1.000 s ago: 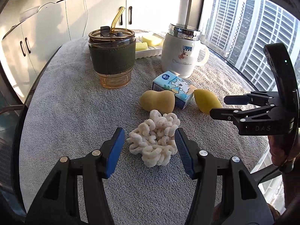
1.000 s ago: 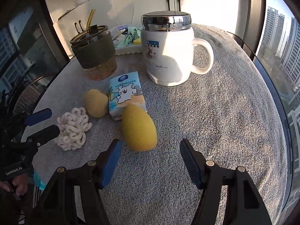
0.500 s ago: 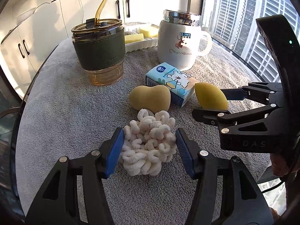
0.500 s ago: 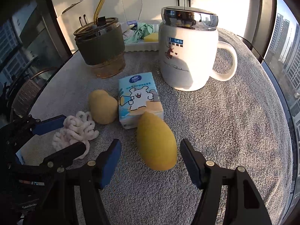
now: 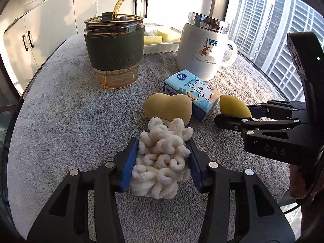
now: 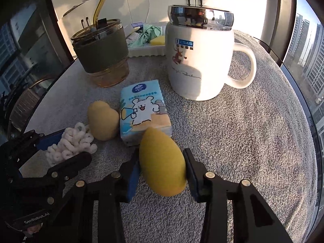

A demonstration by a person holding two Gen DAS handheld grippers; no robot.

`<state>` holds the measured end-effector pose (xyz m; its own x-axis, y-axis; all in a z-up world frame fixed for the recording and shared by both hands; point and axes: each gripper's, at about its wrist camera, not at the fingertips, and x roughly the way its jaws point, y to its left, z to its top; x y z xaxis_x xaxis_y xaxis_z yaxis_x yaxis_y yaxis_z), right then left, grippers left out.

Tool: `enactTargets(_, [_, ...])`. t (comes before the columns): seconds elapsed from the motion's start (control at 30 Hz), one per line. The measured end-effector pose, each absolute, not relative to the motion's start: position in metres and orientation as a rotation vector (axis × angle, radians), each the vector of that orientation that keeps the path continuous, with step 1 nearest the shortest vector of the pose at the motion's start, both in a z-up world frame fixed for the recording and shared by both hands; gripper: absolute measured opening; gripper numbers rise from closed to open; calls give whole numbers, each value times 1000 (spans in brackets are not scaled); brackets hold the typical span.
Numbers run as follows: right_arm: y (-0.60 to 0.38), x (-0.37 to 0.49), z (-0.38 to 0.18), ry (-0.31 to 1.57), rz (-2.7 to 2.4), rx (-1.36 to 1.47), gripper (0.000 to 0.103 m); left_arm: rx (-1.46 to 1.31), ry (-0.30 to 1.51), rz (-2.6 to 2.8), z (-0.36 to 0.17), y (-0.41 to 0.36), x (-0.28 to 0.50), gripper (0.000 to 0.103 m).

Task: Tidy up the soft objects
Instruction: 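Grasp the white knotted rope toy with the left gripper while the right grasps a yellow egg sponge, then carry the rope toy and egg sponge over the white tray with both grippers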

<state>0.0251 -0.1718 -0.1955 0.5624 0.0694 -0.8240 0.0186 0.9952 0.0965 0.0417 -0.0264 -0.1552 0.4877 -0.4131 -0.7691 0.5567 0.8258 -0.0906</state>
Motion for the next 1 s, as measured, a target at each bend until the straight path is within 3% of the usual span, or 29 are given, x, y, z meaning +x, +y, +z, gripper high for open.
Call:
enactTargets(0.13, [-175,22,-192,971,32,102,42,156,864,-609,-146,-21,39,24])
enactTargets(1.0, [-239,3,-150,935,-145,109,42,99,806,-414,-120,48,87,20])
